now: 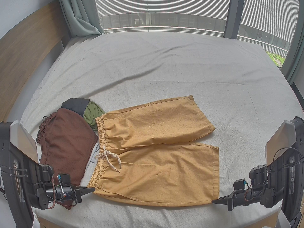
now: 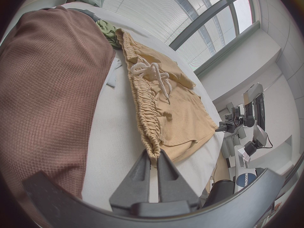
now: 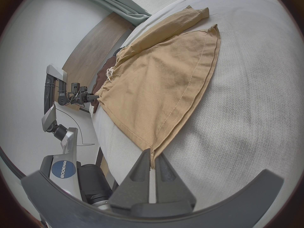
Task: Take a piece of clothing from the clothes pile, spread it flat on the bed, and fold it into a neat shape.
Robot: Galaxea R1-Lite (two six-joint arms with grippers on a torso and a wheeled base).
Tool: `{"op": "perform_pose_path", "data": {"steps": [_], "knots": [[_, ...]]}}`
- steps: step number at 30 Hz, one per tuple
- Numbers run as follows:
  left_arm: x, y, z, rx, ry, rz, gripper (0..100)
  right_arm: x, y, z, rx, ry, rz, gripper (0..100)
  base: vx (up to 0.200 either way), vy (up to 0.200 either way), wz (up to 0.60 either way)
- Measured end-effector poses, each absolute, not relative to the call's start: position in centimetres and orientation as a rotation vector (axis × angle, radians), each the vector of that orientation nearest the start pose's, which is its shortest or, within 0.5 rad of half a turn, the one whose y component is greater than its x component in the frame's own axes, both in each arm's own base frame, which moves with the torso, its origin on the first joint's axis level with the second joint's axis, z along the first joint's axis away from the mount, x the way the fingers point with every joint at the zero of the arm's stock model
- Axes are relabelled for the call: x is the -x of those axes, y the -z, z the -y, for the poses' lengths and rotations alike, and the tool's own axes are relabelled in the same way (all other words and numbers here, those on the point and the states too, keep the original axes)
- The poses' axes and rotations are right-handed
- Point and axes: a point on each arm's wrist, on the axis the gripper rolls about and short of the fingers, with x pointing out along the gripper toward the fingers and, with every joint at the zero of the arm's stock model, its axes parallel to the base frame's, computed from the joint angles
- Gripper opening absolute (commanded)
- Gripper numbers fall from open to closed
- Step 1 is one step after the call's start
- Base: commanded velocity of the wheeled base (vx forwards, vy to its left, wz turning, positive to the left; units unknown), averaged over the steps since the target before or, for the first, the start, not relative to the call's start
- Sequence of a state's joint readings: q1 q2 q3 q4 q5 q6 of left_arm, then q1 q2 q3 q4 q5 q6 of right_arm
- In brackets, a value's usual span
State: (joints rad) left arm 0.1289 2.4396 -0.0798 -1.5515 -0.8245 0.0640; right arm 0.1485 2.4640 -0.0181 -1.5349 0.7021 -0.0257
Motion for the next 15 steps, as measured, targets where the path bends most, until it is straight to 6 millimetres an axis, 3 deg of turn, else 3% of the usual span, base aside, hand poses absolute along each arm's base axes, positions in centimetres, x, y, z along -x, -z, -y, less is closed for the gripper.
{"op": "perform_pose_path", "data": {"steps": [15], "knots": [[-21.95,5.25,-1.36,0.295,0.686,-0.713,0,-19.47,5.7,-3.62,-0.173,-0.816,-0.938,0,0.0,0.0,0.0]]}}
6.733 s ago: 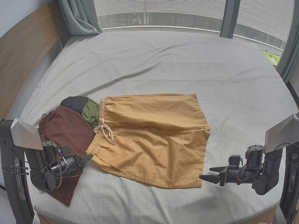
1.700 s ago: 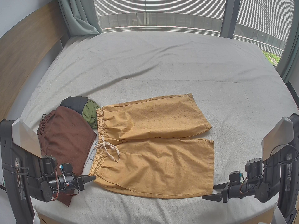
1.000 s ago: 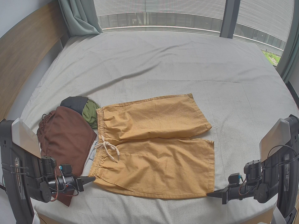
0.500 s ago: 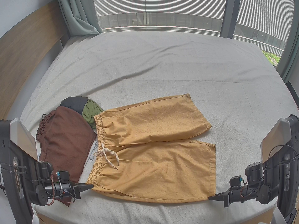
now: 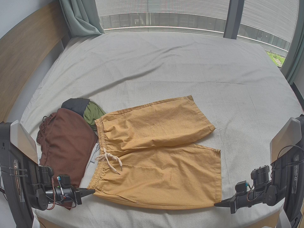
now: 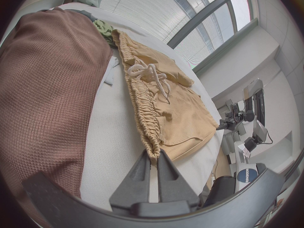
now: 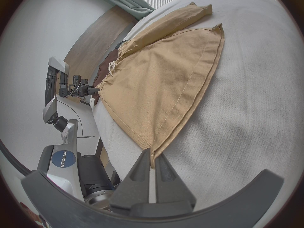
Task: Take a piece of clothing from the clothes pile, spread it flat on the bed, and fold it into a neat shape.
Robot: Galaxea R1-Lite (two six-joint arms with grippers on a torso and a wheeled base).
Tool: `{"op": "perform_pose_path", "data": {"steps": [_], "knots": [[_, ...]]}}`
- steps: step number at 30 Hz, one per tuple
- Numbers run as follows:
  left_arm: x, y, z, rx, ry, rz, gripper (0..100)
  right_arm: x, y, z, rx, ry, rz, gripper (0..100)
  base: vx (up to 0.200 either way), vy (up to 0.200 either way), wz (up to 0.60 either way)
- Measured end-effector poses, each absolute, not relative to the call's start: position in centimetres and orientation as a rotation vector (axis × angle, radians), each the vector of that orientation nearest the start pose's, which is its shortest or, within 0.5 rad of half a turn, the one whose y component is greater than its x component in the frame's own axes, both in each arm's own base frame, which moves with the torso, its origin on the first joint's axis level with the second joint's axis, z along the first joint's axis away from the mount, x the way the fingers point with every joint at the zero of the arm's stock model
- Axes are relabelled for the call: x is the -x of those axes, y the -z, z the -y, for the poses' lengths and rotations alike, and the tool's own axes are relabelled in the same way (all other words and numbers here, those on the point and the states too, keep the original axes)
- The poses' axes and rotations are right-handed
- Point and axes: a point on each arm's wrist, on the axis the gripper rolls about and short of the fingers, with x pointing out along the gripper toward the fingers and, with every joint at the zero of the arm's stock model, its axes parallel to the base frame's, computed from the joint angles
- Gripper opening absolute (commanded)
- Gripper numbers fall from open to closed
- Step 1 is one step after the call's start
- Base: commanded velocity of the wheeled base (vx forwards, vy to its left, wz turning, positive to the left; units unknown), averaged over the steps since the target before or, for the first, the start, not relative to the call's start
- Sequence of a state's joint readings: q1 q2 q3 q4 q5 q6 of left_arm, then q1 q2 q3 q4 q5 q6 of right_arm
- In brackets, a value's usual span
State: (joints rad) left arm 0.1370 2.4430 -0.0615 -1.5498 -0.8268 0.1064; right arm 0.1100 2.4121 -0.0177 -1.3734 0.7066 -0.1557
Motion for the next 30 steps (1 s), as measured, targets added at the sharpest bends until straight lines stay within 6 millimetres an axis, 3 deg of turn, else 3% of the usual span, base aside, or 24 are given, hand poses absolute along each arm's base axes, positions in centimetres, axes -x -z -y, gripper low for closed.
{"op": "perform_pose_path", "data": {"steps": [13,30], "knots": [[-20.8,5.4,-1.3,0.262,0.721,-0.727,0,-19.4,5.4,-3.5,-0.146,-0.834,-0.924,0,0.0,0.0,0.0],[-22.2,4.8,-0.7,0.294,0.745,-0.689,0,-21.1,2.6,-3.8,-0.213,-0.835,-0.721,0,0.0,0.0,0.0]]}}
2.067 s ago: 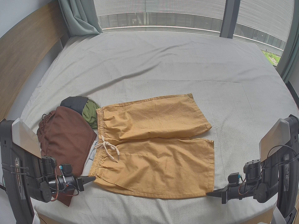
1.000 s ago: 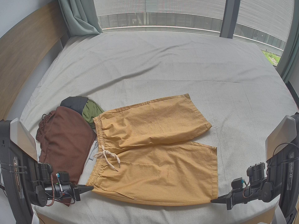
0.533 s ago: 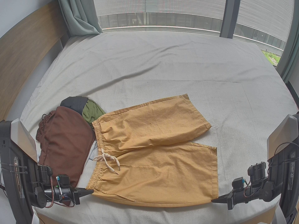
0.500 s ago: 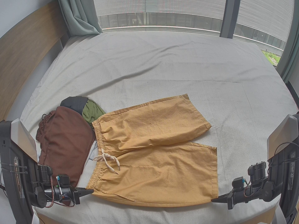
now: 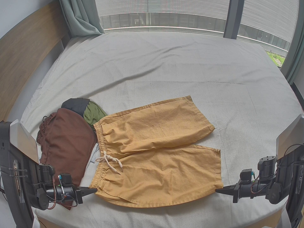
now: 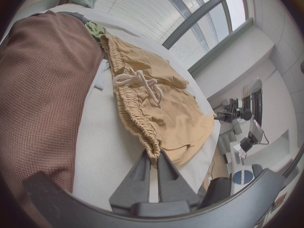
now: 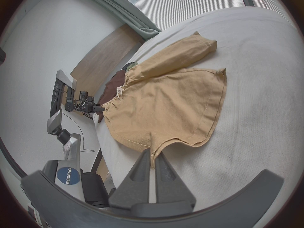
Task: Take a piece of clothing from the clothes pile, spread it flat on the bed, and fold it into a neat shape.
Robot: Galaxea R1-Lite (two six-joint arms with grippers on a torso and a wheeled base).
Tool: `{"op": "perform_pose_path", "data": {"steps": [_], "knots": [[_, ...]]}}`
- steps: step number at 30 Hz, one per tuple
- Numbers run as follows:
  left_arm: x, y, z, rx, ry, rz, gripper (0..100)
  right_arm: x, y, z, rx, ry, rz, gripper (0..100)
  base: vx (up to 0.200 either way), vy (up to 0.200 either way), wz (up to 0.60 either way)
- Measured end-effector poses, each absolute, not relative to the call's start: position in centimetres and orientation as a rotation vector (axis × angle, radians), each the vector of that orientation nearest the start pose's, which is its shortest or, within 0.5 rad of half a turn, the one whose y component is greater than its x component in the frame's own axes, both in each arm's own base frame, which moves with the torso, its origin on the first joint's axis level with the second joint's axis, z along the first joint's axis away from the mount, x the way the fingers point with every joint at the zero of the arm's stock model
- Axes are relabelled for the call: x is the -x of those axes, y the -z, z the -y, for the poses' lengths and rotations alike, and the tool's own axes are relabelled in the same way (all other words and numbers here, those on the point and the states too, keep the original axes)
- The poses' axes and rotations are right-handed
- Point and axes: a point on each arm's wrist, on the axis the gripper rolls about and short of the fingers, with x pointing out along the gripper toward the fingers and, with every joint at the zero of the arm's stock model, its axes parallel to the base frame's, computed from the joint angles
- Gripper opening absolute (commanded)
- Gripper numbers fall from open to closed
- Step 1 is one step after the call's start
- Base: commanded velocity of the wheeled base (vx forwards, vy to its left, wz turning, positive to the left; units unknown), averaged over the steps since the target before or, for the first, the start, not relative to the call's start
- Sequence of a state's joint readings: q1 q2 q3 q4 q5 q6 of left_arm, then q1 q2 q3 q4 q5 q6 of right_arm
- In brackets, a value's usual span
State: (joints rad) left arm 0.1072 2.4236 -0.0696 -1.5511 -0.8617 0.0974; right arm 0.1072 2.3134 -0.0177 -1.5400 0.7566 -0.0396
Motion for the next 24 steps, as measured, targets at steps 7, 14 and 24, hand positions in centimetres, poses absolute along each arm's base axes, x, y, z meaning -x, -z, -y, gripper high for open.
{"op": "perform_pose_path", "data": {"steps": [7,14,24], "knots": [[-23.2,2.6,0.1,0.398,0.733,-0.661,0,-21.2,0.9,-4.0,-0.263,-0.853,-0.673,0,0.0,0.0,0.0],[-23.6,0.2,1.4,0.404,0.771,-0.605,0,-21.5,-0.7,-4.1,-0.282,-0.855,-0.617,0,0.0,0.0,0.0],[-24.4,-1.5,1.9,0.404,0.787,-0.538,0,-21.8,-2.5,-4.1,-0.303,-0.852,-0.548,0,0.0,0.0,0.0]]}}
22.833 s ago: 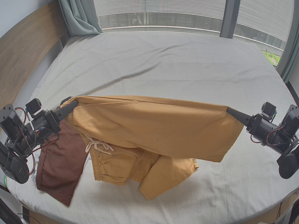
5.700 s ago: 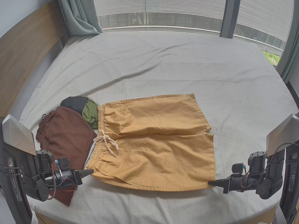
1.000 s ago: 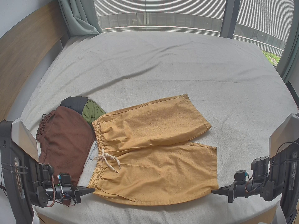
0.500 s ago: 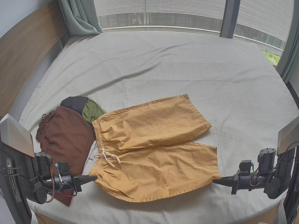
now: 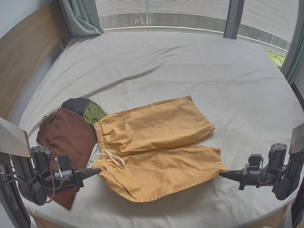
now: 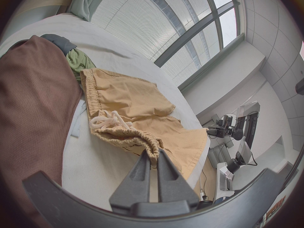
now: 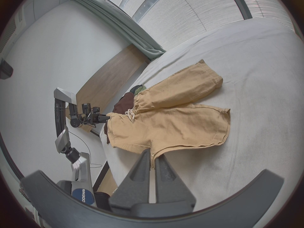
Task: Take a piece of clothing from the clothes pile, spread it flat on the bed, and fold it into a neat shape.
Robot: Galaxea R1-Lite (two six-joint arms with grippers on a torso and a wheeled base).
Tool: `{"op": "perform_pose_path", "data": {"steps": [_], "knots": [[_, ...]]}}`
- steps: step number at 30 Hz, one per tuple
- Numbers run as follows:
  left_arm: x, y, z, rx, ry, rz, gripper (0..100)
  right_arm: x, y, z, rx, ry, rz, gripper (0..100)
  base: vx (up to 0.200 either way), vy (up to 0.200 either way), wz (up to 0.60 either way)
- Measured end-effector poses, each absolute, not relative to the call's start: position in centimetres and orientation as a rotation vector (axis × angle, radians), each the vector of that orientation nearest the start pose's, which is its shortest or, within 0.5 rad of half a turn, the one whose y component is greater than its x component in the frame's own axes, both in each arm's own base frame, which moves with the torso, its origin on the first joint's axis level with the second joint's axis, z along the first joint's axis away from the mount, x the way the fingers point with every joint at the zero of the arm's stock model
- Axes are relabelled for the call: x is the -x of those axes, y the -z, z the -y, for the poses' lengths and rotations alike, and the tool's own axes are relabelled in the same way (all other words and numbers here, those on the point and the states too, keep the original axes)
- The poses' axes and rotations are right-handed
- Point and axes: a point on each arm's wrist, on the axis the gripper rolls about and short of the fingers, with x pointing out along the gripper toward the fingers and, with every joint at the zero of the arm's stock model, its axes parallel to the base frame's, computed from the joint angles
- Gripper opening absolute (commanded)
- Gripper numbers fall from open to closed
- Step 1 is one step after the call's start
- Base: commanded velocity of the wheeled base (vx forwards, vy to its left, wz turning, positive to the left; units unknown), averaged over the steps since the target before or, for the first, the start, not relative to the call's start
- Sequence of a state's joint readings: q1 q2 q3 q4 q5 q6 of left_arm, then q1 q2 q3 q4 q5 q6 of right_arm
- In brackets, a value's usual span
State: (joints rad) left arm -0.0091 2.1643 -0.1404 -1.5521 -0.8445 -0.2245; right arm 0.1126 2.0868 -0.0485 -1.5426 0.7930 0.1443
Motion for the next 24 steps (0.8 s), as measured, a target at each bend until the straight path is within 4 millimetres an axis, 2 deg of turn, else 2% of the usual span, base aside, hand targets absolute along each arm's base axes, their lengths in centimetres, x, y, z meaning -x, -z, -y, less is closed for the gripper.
{"op": "perform_pose_path", "data": {"steps": [16,24], "knots": [[-25.9,-2.6,1.6,0.447,0.684,-0.487,0,-22.1,-5.2,-4.0,-0.327,-0.853,-0.446,0,0.0,0.0,0.0],[-26.4,-2.9,1.6,0.466,0.66,-0.471,0,-22.9,-6.4,-4.3,-0.342,-0.861,-0.393,0,0.0,0.0,0.0]]}}
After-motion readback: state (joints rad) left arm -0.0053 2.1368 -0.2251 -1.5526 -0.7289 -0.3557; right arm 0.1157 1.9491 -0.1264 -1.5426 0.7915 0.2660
